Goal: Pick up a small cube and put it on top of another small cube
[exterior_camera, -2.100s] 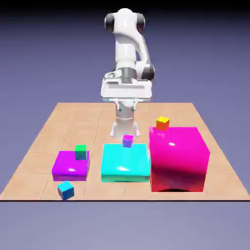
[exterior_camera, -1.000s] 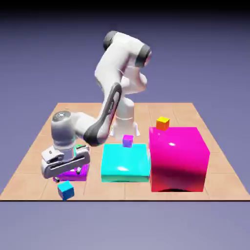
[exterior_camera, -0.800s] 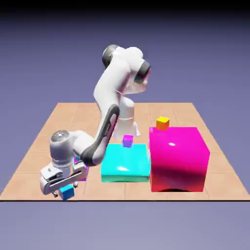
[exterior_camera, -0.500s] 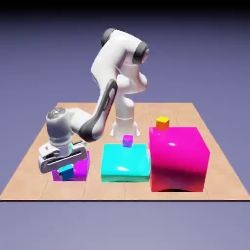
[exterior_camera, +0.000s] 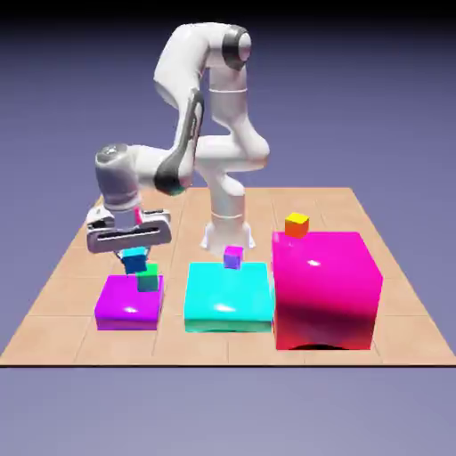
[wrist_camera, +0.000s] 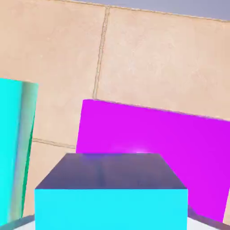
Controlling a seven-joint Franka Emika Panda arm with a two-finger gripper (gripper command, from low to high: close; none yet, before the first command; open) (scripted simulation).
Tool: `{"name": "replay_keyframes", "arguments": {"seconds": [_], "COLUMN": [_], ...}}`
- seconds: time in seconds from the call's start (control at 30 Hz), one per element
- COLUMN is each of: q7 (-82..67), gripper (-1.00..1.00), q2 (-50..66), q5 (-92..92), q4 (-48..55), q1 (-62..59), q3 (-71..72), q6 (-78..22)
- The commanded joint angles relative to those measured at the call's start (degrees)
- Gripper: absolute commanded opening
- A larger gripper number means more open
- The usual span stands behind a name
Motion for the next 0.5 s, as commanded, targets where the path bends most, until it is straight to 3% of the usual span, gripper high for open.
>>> {"name": "replay_keyframes", "arguments": {"seconds": [0.0, 0.17, 0.37, 0.4, 0.47], "q7": [2.5, 10.6, 7.0, 7.0, 7.6], "gripper": [-1.00, -1.00, -1.00, 1.00, 1.00], "q2": [-2.1, -9.1, 1.6, 1.6, -0.4], "q5": [-1.9, -8.0, -3.5, -3.5, -4.3], "q4": [-1.3, -5.8, -9.2, -9.2, -8.6], "q1": [-0.8, -3.5, -3.3, -3.3, -3.3], "q3": [0.5, 2.2, 1.3, 1.3, 1.4], "q6": [-0.2, -1.1, 12.3, 12.4, 9.9]}}
